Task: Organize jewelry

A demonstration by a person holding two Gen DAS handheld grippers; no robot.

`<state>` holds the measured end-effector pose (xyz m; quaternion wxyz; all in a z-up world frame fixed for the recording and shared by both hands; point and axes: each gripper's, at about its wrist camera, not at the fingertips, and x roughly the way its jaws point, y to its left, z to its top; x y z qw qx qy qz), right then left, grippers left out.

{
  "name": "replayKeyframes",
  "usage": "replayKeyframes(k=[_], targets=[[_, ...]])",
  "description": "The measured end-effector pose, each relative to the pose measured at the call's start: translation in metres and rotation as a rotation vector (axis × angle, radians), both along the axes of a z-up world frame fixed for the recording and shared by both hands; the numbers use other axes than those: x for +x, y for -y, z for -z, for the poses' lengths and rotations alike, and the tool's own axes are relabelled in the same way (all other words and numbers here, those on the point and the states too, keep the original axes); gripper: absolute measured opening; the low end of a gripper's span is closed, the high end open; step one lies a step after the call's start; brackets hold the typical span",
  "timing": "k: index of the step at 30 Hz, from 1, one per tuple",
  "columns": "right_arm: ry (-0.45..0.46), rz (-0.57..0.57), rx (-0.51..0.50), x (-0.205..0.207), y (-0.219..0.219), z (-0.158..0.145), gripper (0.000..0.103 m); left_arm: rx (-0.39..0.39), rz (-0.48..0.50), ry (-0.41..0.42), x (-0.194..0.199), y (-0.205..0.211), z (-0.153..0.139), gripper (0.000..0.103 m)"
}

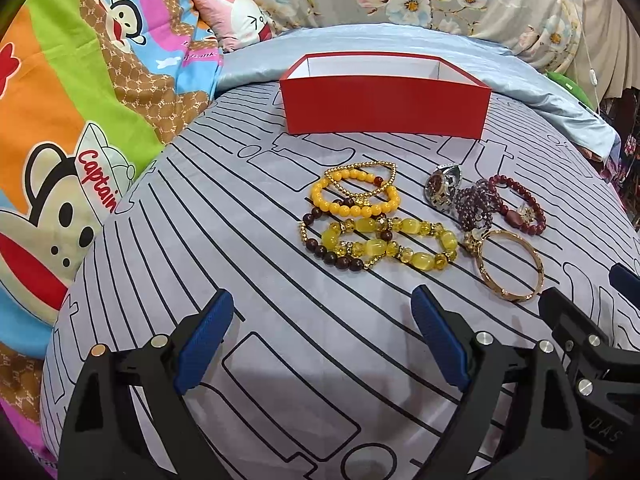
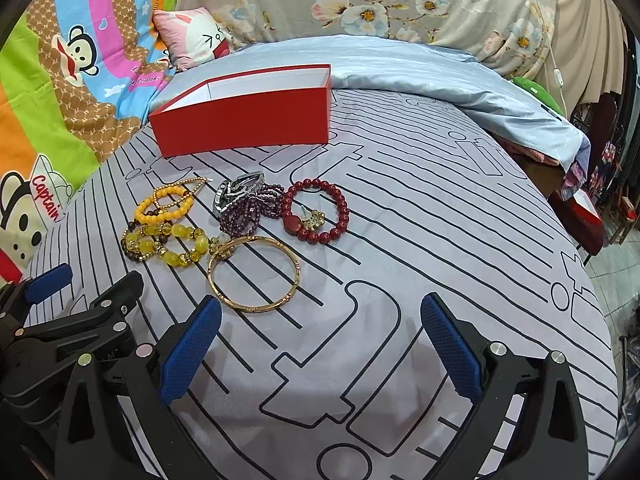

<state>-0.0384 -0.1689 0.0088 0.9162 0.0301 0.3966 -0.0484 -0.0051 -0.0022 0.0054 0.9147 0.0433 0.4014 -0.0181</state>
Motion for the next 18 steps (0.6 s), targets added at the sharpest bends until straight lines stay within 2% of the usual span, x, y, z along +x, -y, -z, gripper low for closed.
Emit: replayKeyframes(k=[18], targets=[[0.000, 0.000, 0.000, 0.0000, 0.0003, 0.0002, 0.096, -0.001, 0.000, 0.009, -0.0013, 0.0007, -0.0011, 0.086]])
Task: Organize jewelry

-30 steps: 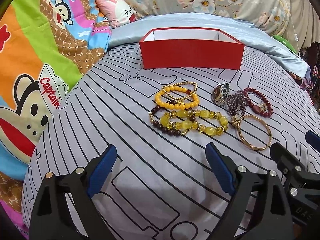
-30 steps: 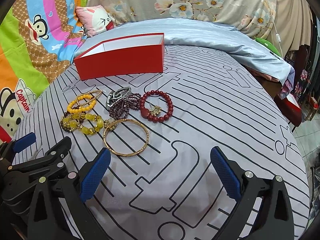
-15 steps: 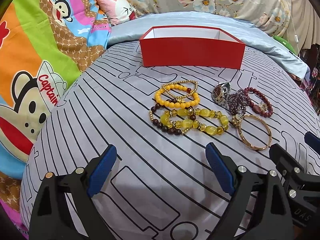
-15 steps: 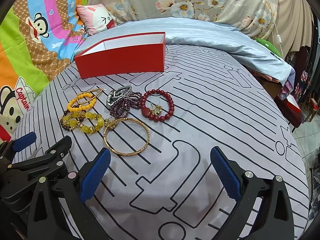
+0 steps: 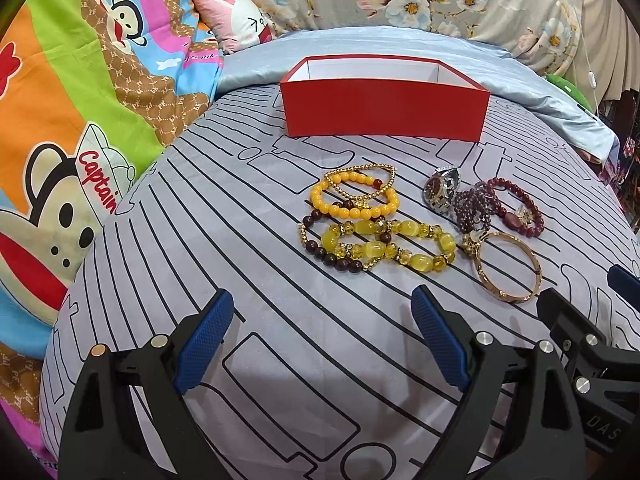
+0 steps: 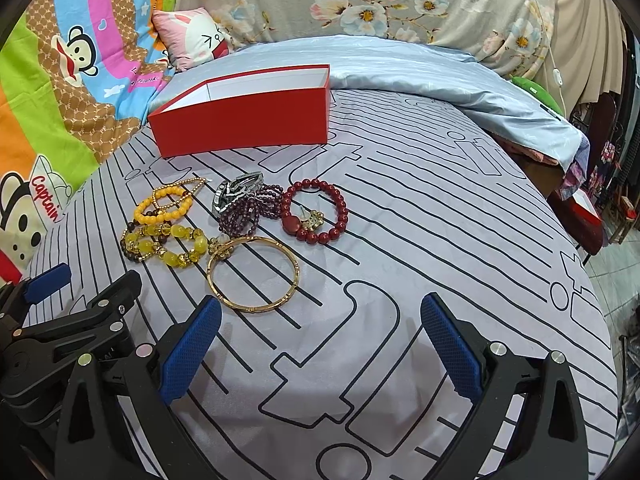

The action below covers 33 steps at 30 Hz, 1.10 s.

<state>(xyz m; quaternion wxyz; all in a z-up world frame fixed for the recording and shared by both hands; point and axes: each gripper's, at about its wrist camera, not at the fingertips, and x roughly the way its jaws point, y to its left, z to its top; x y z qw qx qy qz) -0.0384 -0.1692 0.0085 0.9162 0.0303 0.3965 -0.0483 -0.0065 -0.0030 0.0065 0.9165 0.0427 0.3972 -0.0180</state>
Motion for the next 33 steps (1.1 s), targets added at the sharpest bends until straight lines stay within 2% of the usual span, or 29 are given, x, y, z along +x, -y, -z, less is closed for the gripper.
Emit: replayKeyframes(k=[22, 33], targets=[[0.002, 0.000, -0.002, 0.000, 0.000, 0.000, 0.096, -0.006, 0.000, 0.003, -0.001, 0.000, -0.001, 0.086], [-0.020, -0.017, 0.005, 0.003, -0.001, 0.003, 0.096, -0.105, -0.032, -0.012, -0.003, -0.023, 0.000, 0.090]])
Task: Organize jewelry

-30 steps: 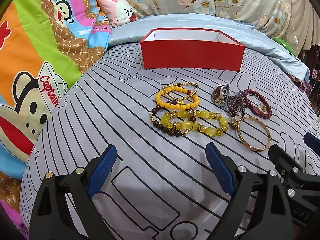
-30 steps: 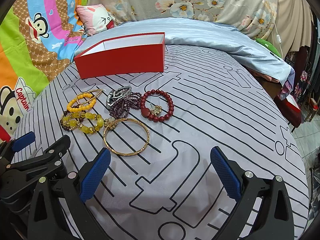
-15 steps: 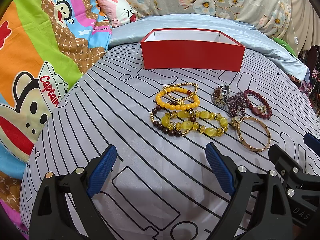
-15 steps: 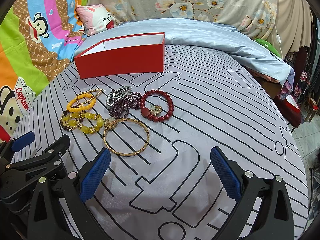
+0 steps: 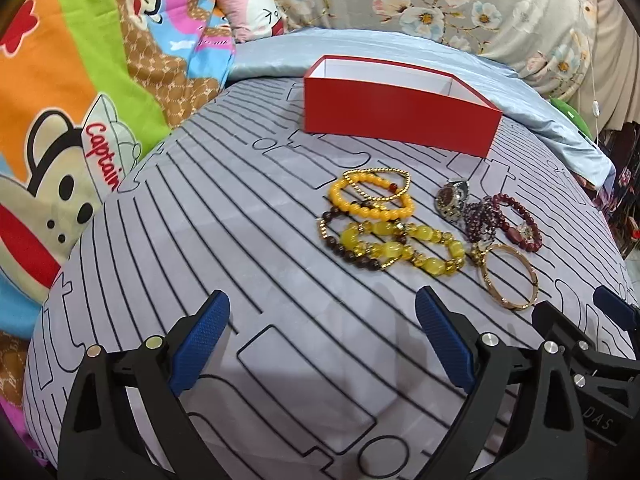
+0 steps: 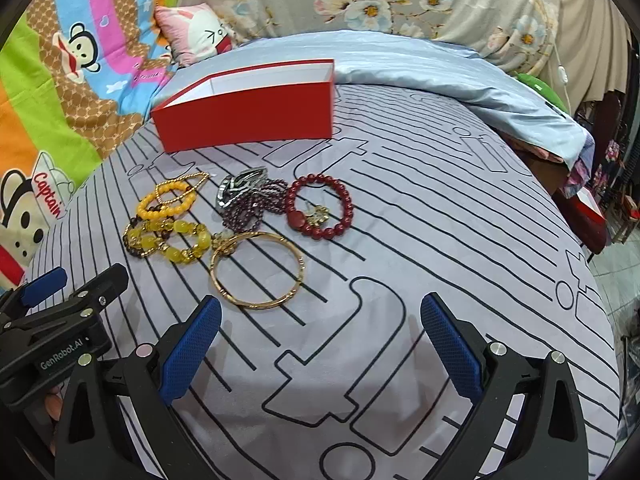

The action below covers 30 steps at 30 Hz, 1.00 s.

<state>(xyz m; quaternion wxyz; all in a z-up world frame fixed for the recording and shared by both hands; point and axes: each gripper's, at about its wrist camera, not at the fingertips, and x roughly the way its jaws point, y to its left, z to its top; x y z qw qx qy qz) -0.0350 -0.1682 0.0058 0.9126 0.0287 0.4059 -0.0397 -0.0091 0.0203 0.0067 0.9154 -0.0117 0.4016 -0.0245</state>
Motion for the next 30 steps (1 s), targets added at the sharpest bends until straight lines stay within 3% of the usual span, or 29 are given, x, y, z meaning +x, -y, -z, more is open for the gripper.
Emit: replayKeyframes(k=[5, 8, 13, 23, 25, 30], targets=[[-0.039, -0.025, 0.013, 0.010, -0.008, 0.004, 0.096, 0.015, 0.012, 0.011, -0.002, -0.006, 0.000, 0.090], [-0.052, -0.033, 0.019, 0.019, -0.013, 0.006, 0.094, -0.015, 0.006, 0.008, 0.000, -0.013, 0.000, 0.090], [-0.082, -0.050, 0.019, 0.030, -0.021, 0.011, 0.081, -0.064, -0.019, -0.016, 0.004, -0.024, 0.004, 0.090], [-0.081, -0.069, -0.013, 0.033, -0.031, 0.012, 0.068, -0.072, -0.028, -0.048, 0.007, -0.026, 0.009, 0.090], [-0.077, -0.068, -0.014, 0.034, -0.030, 0.012, 0.058, -0.083, -0.030, -0.055, 0.008, -0.027, 0.010, 0.090], [-0.075, -0.077, -0.015, 0.035, -0.029, 0.010, 0.058, -0.085, -0.021, -0.056, 0.008, -0.026, 0.011, 0.090]])
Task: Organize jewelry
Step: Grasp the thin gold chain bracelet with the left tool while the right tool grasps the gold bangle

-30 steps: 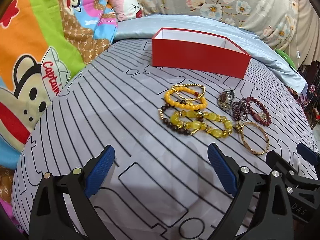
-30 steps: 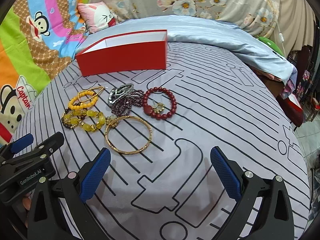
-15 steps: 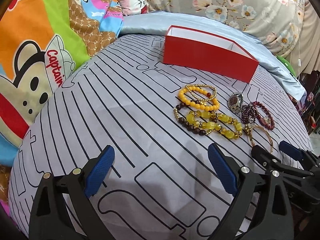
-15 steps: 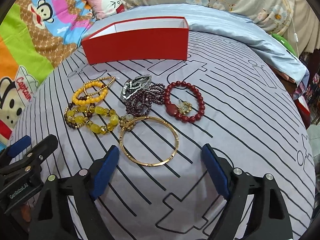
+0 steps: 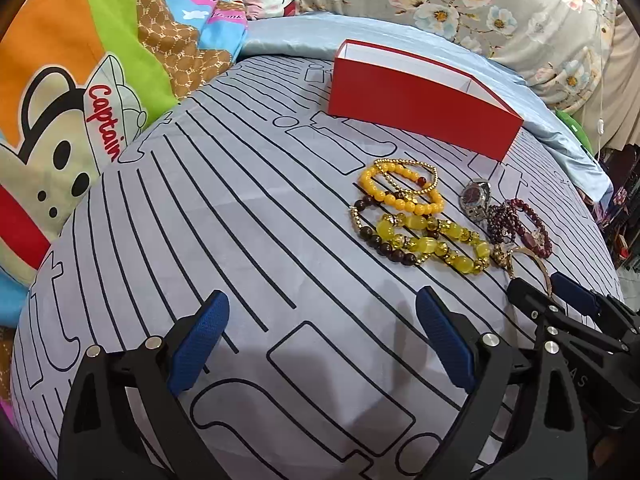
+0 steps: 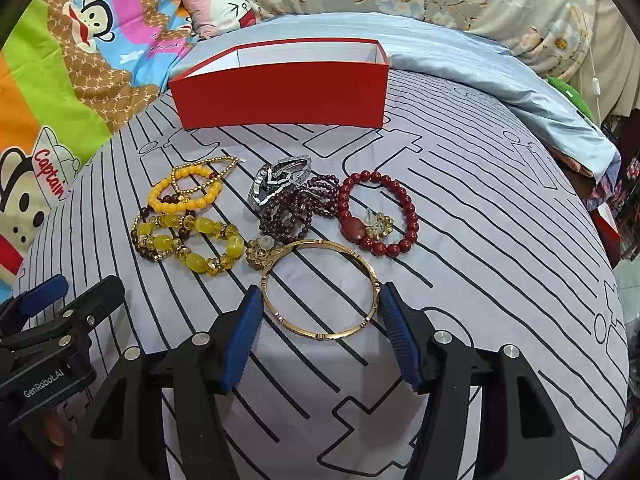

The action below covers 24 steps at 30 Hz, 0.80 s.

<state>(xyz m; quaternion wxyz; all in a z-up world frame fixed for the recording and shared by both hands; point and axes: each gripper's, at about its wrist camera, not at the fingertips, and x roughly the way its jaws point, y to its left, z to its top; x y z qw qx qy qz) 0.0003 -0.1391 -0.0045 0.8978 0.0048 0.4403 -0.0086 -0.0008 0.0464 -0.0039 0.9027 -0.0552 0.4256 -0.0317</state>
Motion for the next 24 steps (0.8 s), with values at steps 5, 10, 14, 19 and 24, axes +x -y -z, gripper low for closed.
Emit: replayKeyframes(k=[5, 10, 14, 19, 24], targets=[[-0.003, 0.003, 0.022, -0.004, 0.006, -0.002, 0.058, -0.002, 0.017, 0.005, 0.000, 0.002, -0.001, 0.090], [-0.004, 0.016, 0.043, -0.010, 0.018, -0.008, 0.058, -0.006, 0.029, -0.003, 0.003, 0.006, -0.005, 0.090], [-0.004, 0.028, 0.054, -0.013, 0.027, -0.013, 0.058, -0.031, 0.038, 0.004, 0.012, 0.009, -0.015, 0.090], [-0.001, 0.036, 0.065, -0.013, 0.034, -0.018, 0.058, -0.020, 0.032, 0.014, 0.027, 0.016, -0.022, 0.090], [-0.006, 0.039, 0.073, -0.009, 0.038, -0.018, 0.058, -0.024, 0.033, 0.009, 0.055, 0.018, -0.028, 0.090]])
